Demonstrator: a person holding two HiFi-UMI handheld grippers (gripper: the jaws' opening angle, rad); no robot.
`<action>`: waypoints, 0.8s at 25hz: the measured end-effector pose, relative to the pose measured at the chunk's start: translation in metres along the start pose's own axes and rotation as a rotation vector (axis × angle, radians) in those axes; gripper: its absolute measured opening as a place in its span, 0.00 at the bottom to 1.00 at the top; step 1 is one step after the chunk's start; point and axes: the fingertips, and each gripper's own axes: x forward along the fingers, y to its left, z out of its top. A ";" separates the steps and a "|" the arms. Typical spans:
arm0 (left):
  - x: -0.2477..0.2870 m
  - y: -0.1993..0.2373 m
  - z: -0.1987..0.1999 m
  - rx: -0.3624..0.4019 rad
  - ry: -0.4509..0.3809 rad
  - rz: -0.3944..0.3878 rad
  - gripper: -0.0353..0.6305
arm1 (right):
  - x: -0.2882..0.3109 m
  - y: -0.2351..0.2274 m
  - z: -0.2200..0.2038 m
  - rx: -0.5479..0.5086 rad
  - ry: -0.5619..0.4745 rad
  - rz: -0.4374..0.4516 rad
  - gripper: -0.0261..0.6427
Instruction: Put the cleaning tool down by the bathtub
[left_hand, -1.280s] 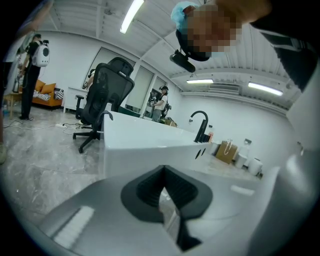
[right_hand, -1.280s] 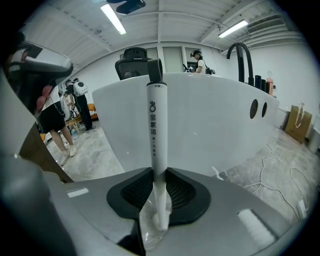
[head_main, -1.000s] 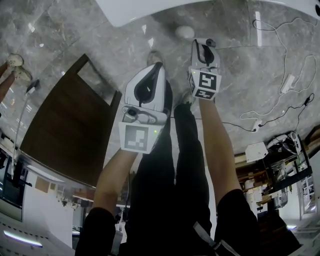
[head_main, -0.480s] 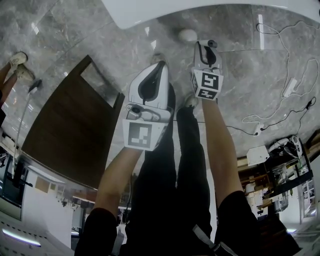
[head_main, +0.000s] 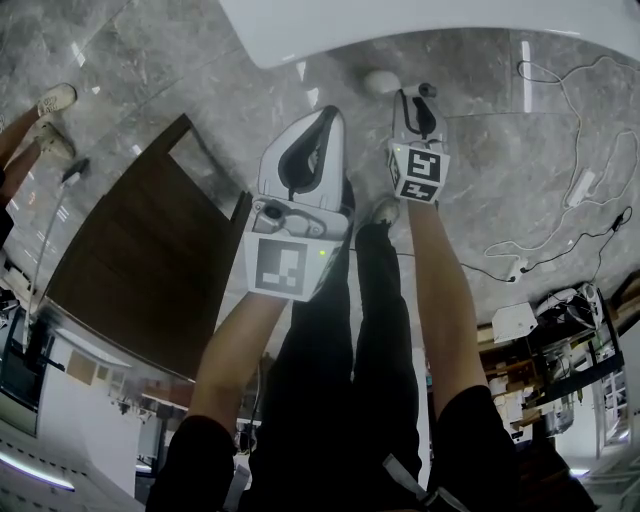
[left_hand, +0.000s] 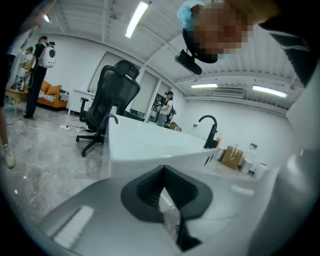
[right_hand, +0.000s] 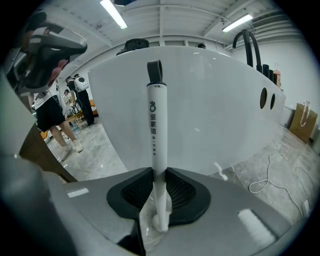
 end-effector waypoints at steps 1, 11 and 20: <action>0.001 0.001 0.003 0.001 -0.004 0.002 0.06 | 0.002 0.000 0.000 0.002 0.003 0.000 0.17; 0.008 0.001 0.008 0.033 0.025 -0.008 0.06 | 0.021 0.002 0.007 -0.005 0.022 0.021 0.17; 0.011 0.001 0.010 0.029 0.019 -0.009 0.06 | 0.042 0.003 0.017 -0.002 0.048 0.025 0.17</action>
